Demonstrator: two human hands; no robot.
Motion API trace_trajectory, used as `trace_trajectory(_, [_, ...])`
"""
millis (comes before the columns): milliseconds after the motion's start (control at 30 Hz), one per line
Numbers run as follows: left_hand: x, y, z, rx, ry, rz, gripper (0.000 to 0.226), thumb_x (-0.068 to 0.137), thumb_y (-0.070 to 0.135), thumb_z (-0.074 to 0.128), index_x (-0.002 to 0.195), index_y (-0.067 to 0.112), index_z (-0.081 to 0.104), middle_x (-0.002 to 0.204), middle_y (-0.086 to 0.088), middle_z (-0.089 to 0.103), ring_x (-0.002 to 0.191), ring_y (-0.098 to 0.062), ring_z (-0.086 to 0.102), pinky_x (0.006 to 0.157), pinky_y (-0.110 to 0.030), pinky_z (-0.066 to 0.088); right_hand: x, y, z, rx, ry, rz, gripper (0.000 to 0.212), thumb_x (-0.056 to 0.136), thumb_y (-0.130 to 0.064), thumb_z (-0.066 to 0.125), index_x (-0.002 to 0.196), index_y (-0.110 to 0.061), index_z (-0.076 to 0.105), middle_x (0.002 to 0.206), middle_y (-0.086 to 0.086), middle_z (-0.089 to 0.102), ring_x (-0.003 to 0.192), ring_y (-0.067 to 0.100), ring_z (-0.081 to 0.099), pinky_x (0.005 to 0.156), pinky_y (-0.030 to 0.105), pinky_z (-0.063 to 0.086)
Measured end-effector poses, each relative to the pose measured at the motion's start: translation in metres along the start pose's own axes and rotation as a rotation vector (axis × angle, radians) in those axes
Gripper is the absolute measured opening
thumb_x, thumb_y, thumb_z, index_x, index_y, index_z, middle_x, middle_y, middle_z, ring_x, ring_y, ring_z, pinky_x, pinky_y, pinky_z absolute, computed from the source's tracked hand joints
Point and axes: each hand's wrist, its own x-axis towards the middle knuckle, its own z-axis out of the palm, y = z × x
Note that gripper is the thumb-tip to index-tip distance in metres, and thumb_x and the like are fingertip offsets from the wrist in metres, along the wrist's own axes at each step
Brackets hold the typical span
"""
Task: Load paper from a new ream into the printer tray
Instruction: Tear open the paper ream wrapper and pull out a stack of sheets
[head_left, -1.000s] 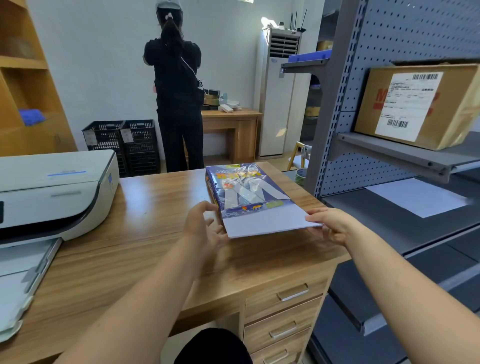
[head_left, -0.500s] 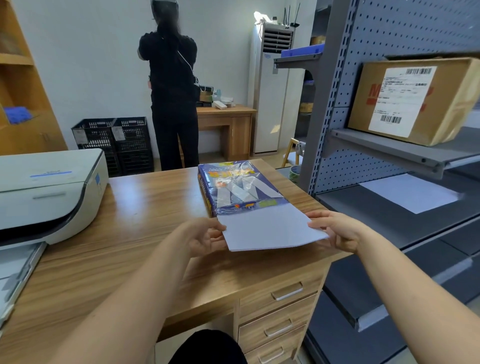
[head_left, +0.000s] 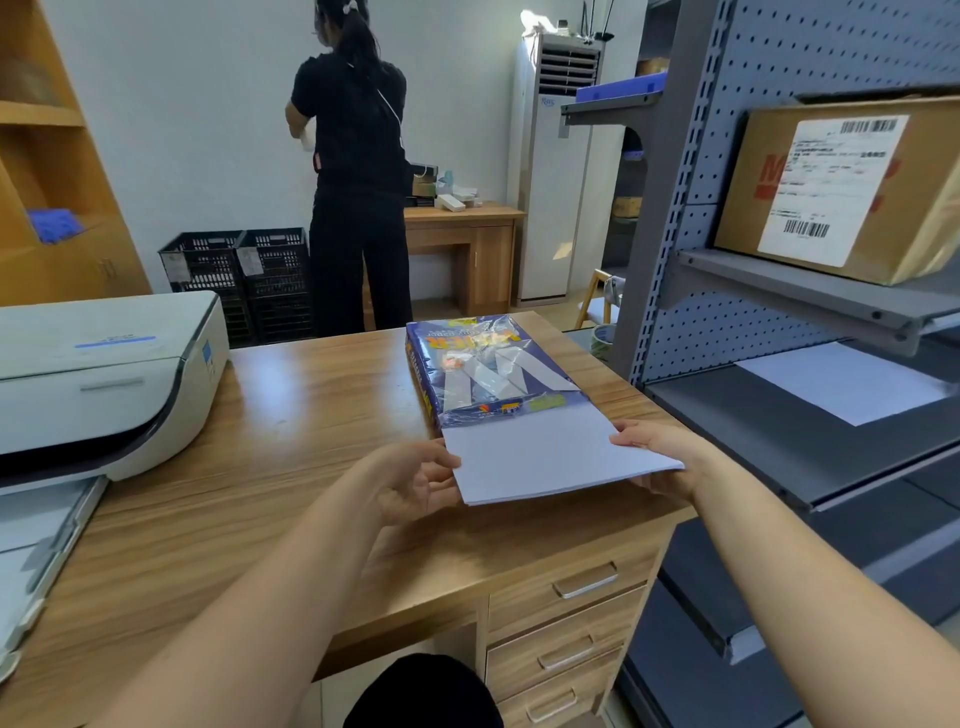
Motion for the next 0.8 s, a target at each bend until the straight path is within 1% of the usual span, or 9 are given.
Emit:
trace_trajectory(133, [0.015, 0.000, -0.001, -0.024, 0.039, 0.022, 0.021, 0.091, -0.005, 0.049, 0.111, -0.003, 0.055, 0.109, -0.022, 0.067, 0.086, -0.031, 0.068, 0.052, -0.040, 0.060, -0.007, -0.003, -0.004, -0.049, -0.024, -0.027, 0.026, 0.098, -0.005, 0.046, 0.122, -0.004, 0.055, 0.101, 0.014, 0.065, 0.053, 0.015, 0.069, 0.038, 0.020, 0.049])
trace_trajectory(233, [0.024, -0.002, 0.002, 0.018, 0.056, 0.037, 0.022, 0.091, -0.005, 0.049, 0.113, -0.003, 0.054, 0.083, -0.021, 0.073, 0.065, -0.030, 0.072, 0.045, -0.034, 0.057, -0.009, -0.001, -0.011, -0.148, -0.006, -0.052, 0.032, 0.096, -0.009, 0.051, 0.127, -0.005, 0.055, 0.110, 0.014, 0.067, 0.067, 0.019, 0.067, 0.043, 0.023, 0.052])
trace_trajectory(300, [0.026, -0.004, 0.003, 0.026, 0.049, 0.038, 0.021, 0.091, -0.008, 0.048, 0.110, -0.003, 0.055, 0.074, -0.021, 0.073, 0.058, -0.029, 0.072, 0.044, -0.032, 0.056, -0.011, 0.000, -0.015, -0.189, -0.006, -0.064, 0.035, 0.094, -0.010, 0.055, 0.129, -0.008, 0.056, 0.115, 0.014, 0.069, 0.076, 0.021, 0.067, 0.050, 0.025, 0.056])
trace_trajectory(400, [0.025, -0.005, 0.004, 0.019, 0.033, 0.039, 0.023, 0.091, -0.011, 0.046, 0.106, 0.000, 0.059, 0.083, -0.022, 0.073, 0.065, -0.032, 0.073, 0.046, -0.033, 0.058, -0.017, -0.001, -0.020, -0.169, -0.036, -0.075, 0.026, 0.095, -0.010, 0.053, 0.121, -0.008, 0.057, 0.107, 0.015, 0.071, 0.072, 0.021, 0.070, 0.052, 0.027, 0.057])
trace_trajectory(500, [0.021, -0.005, 0.006, 0.007, 0.030, 0.033, 0.024, 0.092, -0.011, 0.047, 0.107, 0.003, 0.059, 0.097, -0.024, 0.070, 0.082, -0.034, 0.071, 0.050, -0.036, 0.059, -0.025, -0.002, -0.018, -0.129, -0.016, -0.065, 0.020, 0.096, -0.020, 0.053, 0.107, -0.006, 0.062, 0.079, 0.011, 0.074, 0.057, 0.020, 0.070, 0.047, 0.023, 0.054])
trace_trajectory(567, [0.018, -0.005, 0.007, 0.001, 0.030, 0.036, 0.023, 0.092, -0.011, 0.048, 0.106, 0.003, 0.059, 0.100, -0.024, 0.069, 0.084, -0.035, 0.070, 0.051, -0.037, 0.060, -0.029, -0.004, -0.013, -0.158, 0.045, -0.074, 0.022, 0.095, -0.025, 0.055, 0.096, -0.004, 0.064, 0.064, 0.009, 0.072, 0.049, 0.019, 0.066, 0.042, 0.018, 0.049])
trace_trajectory(600, [0.016, -0.004, 0.007, 0.002, 0.029, 0.038, 0.022, 0.092, -0.011, 0.047, 0.104, 0.003, 0.059, 0.100, -0.023, 0.068, 0.083, -0.035, 0.070, 0.052, -0.038, 0.060, -0.029, -0.005, -0.011, -0.194, 0.074, -0.085, 0.021, 0.095, -0.024, 0.056, 0.091, -0.005, 0.064, 0.063, 0.009, 0.069, 0.051, 0.020, 0.064, 0.043, 0.018, 0.048])
trace_trajectory(700, [0.014, 0.000, 0.006, 0.020, 0.023, 0.030, 0.017, 0.093, -0.010, 0.046, 0.101, -0.001, 0.058, 0.097, -0.023, 0.068, 0.068, -0.033, 0.072, 0.050, -0.039, 0.060, -0.031, -0.007, -0.006, -0.223, 0.114, -0.076, 0.019, 0.092, -0.021, 0.060, 0.086, -0.003, 0.061, 0.074, 0.013, 0.062, 0.063, 0.024, 0.056, 0.061, 0.028, 0.045])
trace_trajectory(800, [0.014, 0.006, 0.005, 0.060, 0.035, 0.016, 0.020, 0.094, -0.006, 0.046, 0.112, -0.005, 0.055, 0.097, -0.022, 0.067, 0.065, -0.032, 0.072, 0.045, -0.041, 0.058, -0.030, -0.007, -0.004, -0.210, 0.138, -0.055, 0.019, 0.089, -0.021, 0.065, 0.086, -0.002, 0.062, 0.078, 0.015, 0.064, 0.066, 0.026, 0.058, 0.067, 0.033, 0.047])
